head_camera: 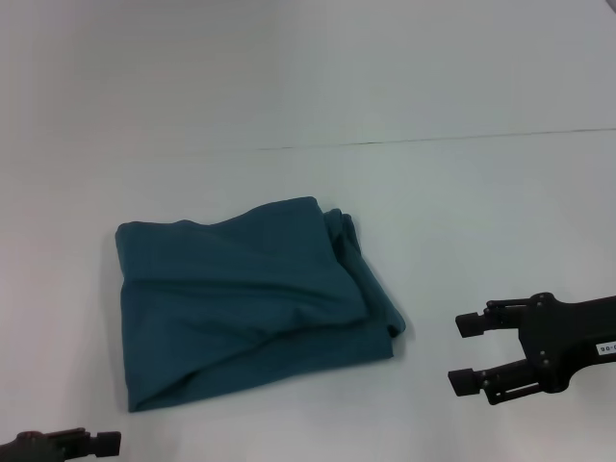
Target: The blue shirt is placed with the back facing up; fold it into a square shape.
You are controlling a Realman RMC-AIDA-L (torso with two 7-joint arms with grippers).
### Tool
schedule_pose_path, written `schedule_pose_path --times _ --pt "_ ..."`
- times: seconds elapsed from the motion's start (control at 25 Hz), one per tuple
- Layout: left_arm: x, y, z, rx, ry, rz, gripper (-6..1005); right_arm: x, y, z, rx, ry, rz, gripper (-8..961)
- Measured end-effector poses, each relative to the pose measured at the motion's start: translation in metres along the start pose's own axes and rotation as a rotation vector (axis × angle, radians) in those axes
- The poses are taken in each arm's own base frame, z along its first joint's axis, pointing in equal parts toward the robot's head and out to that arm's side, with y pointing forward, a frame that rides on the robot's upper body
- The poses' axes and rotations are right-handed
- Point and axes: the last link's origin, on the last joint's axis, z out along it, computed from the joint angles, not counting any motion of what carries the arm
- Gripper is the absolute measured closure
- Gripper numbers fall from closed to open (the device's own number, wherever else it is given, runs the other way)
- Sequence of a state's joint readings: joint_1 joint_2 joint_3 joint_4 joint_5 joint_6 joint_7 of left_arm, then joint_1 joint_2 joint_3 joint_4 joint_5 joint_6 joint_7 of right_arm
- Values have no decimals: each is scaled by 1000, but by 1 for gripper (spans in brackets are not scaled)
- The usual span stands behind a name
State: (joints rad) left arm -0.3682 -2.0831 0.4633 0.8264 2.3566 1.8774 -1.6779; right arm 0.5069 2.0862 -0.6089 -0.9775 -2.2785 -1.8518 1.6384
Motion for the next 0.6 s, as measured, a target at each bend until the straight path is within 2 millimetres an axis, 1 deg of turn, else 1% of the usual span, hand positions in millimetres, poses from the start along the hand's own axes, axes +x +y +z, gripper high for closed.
schedule_pose_path --times 0.6 --pt "0 -2 1 10 0 -1 83 -1 -2 1 6 -2 0 28"
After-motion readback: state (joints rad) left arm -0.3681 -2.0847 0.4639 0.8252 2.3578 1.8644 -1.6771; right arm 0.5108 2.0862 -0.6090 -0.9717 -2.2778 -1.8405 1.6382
